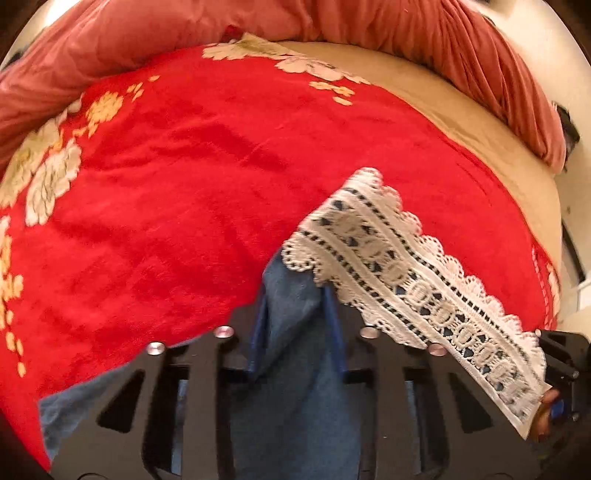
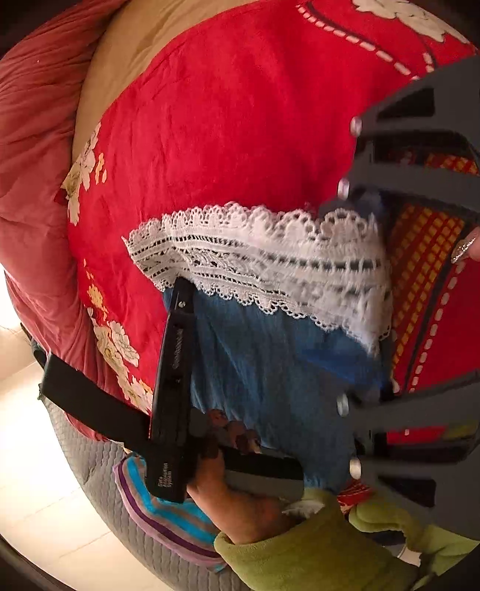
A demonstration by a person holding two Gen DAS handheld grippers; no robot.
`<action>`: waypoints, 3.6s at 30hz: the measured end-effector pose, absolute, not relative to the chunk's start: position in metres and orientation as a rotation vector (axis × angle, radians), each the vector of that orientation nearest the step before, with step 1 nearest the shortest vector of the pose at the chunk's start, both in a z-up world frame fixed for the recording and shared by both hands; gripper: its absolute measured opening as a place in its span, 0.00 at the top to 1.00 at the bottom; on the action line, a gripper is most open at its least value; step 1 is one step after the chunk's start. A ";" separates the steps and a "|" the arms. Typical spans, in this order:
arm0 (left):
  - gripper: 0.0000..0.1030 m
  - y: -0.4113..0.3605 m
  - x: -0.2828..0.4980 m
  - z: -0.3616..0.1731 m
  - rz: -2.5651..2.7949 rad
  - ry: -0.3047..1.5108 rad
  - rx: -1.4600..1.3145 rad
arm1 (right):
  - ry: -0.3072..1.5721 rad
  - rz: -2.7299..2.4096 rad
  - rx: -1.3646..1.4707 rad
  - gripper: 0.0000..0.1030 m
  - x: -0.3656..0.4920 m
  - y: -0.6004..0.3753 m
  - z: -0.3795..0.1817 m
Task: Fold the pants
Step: 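Grasp the lace hem with the left tool while the right tool grasps the lace, then lift the lace hem with both tools and fold it over onto the waistband, then release the folded hem from both tools and move them back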
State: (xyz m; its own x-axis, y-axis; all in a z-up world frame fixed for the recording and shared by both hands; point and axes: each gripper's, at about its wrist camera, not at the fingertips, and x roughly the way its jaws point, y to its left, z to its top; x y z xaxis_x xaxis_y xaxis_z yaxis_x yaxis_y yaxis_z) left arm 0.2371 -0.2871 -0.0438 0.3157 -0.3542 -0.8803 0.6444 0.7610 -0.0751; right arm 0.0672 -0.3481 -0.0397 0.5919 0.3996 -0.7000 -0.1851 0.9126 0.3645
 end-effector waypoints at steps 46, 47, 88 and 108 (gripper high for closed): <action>0.74 0.055 0.160 -0.027 -0.389 0.900 -0.616 | 0.739 0.863 -0.335 0.44 0.029 -0.101 0.026; 0.74 0.054 0.159 -0.027 -0.401 0.900 -0.619 | 0.721 0.851 -0.317 0.41 0.031 -0.108 0.032; 0.46 0.034 0.155 -0.019 -0.274 0.924 -0.419 | 0.812 0.490 -0.209 0.24 0.146 -0.180 0.000; 0.29 0.027 0.061 -0.006 -0.242 0.949 -0.388 | 0.732 0.582 -0.186 0.14 0.087 -0.195 0.034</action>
